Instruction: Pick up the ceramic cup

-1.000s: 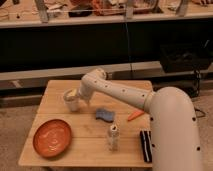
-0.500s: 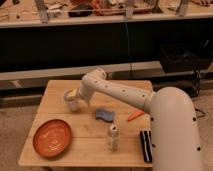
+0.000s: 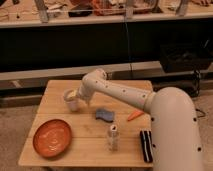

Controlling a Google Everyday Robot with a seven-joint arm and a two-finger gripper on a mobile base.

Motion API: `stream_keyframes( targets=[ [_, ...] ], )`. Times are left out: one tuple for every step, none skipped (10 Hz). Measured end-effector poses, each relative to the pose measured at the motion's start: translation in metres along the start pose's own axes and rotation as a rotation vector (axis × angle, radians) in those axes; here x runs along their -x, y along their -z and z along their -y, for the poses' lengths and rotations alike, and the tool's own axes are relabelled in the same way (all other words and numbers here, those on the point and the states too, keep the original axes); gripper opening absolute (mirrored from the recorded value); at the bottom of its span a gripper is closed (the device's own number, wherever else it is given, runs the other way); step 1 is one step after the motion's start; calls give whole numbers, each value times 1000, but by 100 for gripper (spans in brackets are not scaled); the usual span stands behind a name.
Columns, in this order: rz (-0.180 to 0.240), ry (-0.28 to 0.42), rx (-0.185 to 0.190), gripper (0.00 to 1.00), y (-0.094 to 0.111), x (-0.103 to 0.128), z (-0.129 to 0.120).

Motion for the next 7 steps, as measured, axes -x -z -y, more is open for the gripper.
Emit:
stream_keyframes(
  targets=[
    [1, 1, 0, 80, 0, 0, 0],
    [2, 1, 0, 80, -1, 1, -1],
    [2, 2, 0, 80, -1, 1, -1],
    [2, 3, 0, 80, -1, 1, -1],
    [3, 4, 0, 80, -1, 2, -1],
    [3, 5, 0, 80, -1, 2, -1],
    [3, 5, 0, 80, -1, 2, -1]
  ],
)
